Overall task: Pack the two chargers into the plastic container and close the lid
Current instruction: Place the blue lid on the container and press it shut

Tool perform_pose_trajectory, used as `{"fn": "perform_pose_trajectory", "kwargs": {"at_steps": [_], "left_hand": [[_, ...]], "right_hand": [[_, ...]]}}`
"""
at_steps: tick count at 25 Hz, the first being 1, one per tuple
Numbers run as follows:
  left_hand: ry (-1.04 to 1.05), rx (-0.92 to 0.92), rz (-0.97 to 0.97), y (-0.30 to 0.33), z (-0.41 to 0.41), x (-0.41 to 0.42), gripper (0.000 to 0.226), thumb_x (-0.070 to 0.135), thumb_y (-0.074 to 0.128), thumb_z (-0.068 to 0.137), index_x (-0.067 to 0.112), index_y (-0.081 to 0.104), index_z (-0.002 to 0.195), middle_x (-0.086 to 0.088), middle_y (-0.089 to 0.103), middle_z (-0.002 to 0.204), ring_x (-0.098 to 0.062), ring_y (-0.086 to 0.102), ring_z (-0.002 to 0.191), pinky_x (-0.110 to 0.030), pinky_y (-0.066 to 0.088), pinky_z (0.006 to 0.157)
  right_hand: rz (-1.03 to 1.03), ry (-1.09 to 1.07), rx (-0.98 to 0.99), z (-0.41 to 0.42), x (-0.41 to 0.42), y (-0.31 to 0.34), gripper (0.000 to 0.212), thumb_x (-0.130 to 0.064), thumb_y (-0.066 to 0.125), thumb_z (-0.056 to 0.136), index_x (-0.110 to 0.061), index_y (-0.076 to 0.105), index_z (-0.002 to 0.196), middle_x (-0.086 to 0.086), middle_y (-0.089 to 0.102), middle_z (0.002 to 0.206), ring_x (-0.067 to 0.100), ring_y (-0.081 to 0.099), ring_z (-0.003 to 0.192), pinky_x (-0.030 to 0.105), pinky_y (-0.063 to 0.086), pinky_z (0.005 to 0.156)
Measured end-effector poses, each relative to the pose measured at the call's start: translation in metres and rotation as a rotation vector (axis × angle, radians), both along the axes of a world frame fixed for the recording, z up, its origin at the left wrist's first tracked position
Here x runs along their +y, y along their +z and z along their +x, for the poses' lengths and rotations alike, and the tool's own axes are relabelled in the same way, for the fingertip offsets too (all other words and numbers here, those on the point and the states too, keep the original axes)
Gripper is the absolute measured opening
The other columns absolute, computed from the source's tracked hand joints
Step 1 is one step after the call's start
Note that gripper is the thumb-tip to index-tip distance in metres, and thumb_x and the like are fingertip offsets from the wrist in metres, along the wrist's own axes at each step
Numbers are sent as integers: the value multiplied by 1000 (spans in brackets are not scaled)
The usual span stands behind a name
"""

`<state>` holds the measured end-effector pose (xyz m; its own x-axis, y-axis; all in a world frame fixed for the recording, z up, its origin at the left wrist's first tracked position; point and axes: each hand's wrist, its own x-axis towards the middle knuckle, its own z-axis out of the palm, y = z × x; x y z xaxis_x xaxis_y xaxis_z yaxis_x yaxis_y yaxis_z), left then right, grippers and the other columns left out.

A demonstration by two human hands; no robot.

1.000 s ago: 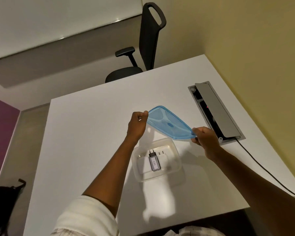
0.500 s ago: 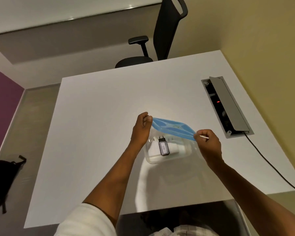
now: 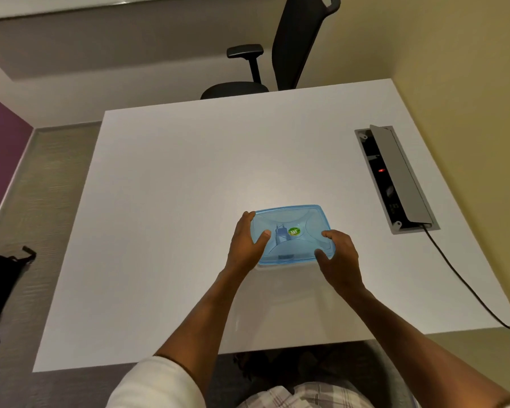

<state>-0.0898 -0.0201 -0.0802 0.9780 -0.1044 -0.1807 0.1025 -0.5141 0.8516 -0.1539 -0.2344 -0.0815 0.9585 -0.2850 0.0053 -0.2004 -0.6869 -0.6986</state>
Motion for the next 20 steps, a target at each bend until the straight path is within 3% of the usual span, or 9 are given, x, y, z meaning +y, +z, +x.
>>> {"fn": "perform_pose_trajectory", "kwargs": {"at_steps": [4, 7, 9, 12, 16, 20], "left_hand": [[46, 86, 102, -14, -4, -8, 59, 25, 56, 93, 10, 37, 147, -12, 39, 154, -27, 32, 145, -44, 30, 119], [63, 90, 159, -20, -11, -15, 70, 22, 55, 94, 10, 22, 155, -10, 22, 164, -23, 17, 153, -26, 16, 120], [60, 73, 212, -26, -15, -18, 75, 22, 55, 93, 10, 16, 156, -9, 14, 166, -22, 15, 154, -26, 21, 117], [77, 33, 326, -27, -17, -24, 76, 28, 58, 91, 9, 20, 155, -13, 16, 165, -31, 26, 150, -41, 34, 117], [91, -47, 450, -21, -8, -32, 74, 40, 54, 92, 9, 26, 154, -14, 19, 164, -31, 27, 149, -47, 32, 119], [190, 87, 364, -22, -1, -37, 76, 46, 49, 96, 13, 17, 157, -11, 11, 167, -30, 24, 151, -49, 33, 118]], "right_hand": [[13, 34, 34, 0, 3, -1, 41, 7, 76, 71, 6, 63, 110, 24, 60, 119, 37, 55, 116, 27, 41, 93], [9, 44, 63, -1, 2, 1, 38, 4, 76, 72, 1, 62, 107, 21, 55, 126, 33, 55, 116, 26, 43, 86], [-23, 59, 94, -2, 3, 0, 38, 1, 75, 74, -2, 60, 109, 18, 51, 131, 32, 53, 117, 26, 44, 84], [-74, 72, 145, -1, 2, 0, 37, -7, 73, 80, -6, 57, 113, 14, 47, 136, 32, 50, 118, 32, 45, 86], [-101, 34, 118, 15, -1, 8, 38, -12, 67, 83, -7, 53, 118, 13, 49, 131, 31, 50, 115, 37, 45, 92], [-36, -41, 182, 49, -9, 12, 42, -10, 65, 83, -3, 53, 123, 18, 57, 123, 33, 56, 112, 40, 49, 90]]}}
